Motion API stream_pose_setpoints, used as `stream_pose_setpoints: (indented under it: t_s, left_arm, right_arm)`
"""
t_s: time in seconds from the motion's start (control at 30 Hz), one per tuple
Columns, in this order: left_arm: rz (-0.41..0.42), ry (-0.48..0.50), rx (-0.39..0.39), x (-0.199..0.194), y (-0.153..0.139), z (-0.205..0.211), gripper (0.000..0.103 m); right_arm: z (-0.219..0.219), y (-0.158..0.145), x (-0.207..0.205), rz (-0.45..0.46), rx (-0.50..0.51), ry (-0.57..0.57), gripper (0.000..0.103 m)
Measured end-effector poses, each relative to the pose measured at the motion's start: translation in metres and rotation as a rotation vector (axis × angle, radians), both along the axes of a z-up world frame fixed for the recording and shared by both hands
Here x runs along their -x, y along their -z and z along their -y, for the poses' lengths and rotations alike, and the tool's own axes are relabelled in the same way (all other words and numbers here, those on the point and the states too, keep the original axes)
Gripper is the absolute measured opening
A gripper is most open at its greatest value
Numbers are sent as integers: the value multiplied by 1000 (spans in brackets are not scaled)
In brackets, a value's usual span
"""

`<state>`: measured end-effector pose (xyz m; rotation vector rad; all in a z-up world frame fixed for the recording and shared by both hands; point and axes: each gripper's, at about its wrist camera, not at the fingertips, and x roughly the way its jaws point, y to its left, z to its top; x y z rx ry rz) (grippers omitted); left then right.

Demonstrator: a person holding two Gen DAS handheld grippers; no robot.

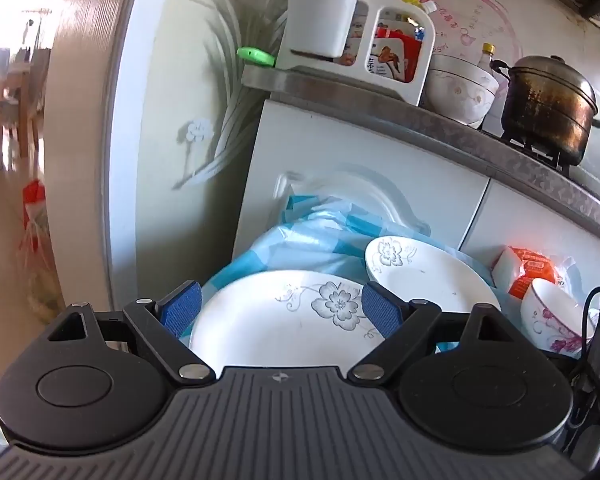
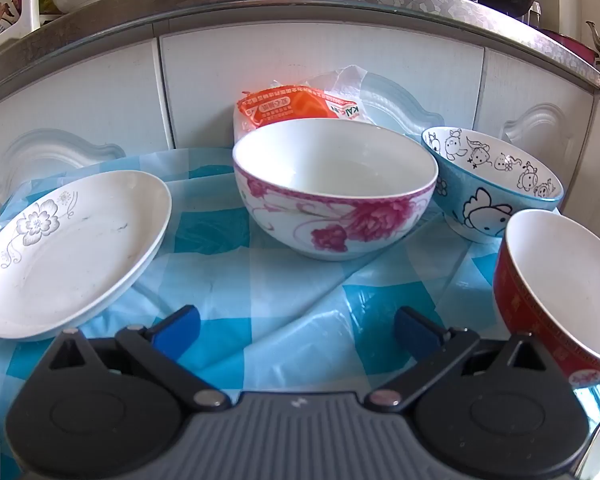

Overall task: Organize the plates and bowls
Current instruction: 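Move the left gripper toward the pale green pink-flower plate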

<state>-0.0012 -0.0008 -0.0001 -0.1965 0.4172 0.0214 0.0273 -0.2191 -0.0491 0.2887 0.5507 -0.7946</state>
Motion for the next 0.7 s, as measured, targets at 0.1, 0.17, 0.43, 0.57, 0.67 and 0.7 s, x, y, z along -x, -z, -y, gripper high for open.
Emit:
stream_pose_setpoints:
  t_s: [0.1, 0.17, 0.43, 0.57, 0.67, 0.7]
  left_arm:
    - [-31, -6, 53, -1, 1, -5, 103]
    - [-48, -4, 63, -2, 2, -3, 103]
    - [-56, -6, 99, 3, -5, -9, 103]
    - [-49, -21, 90, 10, -7, -11, 103]
    - [-57, -45, 72, 18, -8, -12, 103]
    - [-57, -44, 64, 21, -9, -13, 103]
  right_arm:
    - [0, 0, 0, 0, 0, 0, 103]
    - [0, 0, 0, 0, 0, 0, 103]
    - [-4, -1, 4, -7, -9, -19, 102]
    - [-28, -5, 21, 10, 44, -45, 102]
    - [-50, -14, 37, 15, 84, -90, 102]
    - [-54, -19, 42, 27, 85, -102, 102]
